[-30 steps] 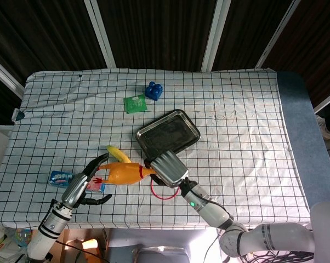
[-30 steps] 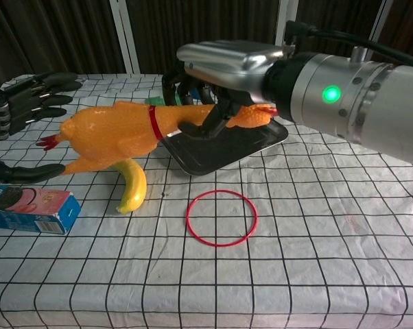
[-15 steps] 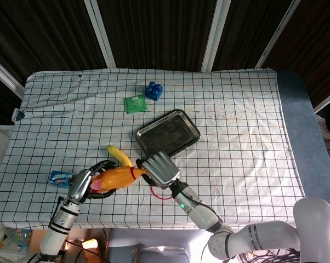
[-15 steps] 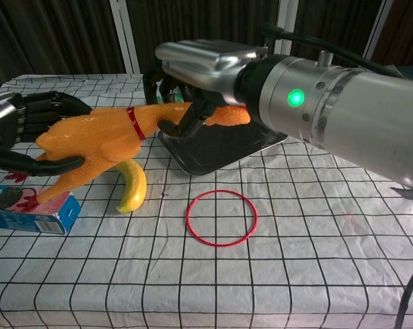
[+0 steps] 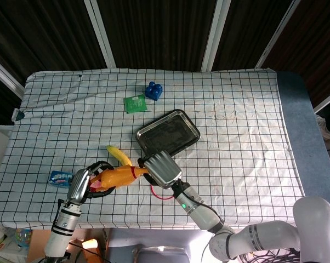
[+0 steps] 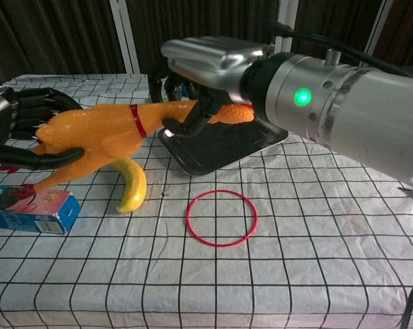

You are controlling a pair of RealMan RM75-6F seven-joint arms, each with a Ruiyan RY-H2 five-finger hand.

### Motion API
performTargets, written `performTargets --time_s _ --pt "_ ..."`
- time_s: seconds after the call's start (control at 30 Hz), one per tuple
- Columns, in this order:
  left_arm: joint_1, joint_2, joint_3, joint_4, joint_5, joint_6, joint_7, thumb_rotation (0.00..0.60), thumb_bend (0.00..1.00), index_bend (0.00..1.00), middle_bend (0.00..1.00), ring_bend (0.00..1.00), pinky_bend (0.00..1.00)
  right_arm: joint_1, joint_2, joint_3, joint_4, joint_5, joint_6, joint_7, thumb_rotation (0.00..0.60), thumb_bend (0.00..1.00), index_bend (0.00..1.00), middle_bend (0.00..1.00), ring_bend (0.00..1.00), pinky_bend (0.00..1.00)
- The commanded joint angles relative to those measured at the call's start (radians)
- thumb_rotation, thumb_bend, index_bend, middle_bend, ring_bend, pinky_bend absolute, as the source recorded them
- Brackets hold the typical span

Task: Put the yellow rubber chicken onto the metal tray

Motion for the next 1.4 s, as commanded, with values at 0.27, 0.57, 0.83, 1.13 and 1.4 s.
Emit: performTargets --time_s 0.27,0.57,0.83,1.13,1.4 --pt "-0.042 0.092 0.063 0.004 0.091 -0.097 -0.163 0.600 0.33 0.00 0.01 0.03 0.33 0.004 0.001 -0.003 0.007 -0.008 0.015 0.012 0.600 0.49 0.97 0.76 0.61 0.78" --pt "-0.090 0.165 0.104 -0.008 0.161 -0.153 -0.340 0.600 0.21 0.00 0.00 0.00 0.11 0.008 -0.003 -0.014 0.014 -0.007 0.024 0.006 0.600 0.49 0.97 0.76 0.61 0.78" --pt "-0.077 0.114 0.063 -0.010 0.076 -0.130 -0.295 0.600 0.22 0.00 0.03 0.05 0.27 0.012 -0.018 -0.017 0.017 -0.012 0.025 0.017 0.600 0.49 0.97 0.76 0.61 0.78" --pt "-0.076 0.117 0.028 -0.087 -0.077 -0.199 -0.181 0.600 0.45 0.59 0.77 0.76 0.83 0.014 -0.023 -0.015 0.016 -0.006 0.026 0.025 0.600 0.48 0.97 0.76 0.61 0.78" --pt "-0.053 0.098 0.002 -0.123 -0.124 -0.148 -0.064 0.600 0.76 0.83 1.00 0.99 1.00 0.012 -0.011 -0.013 0.011 -0.007 0.033 0.027 0.600 0.48 0.97 0.76 0.61 0.78"
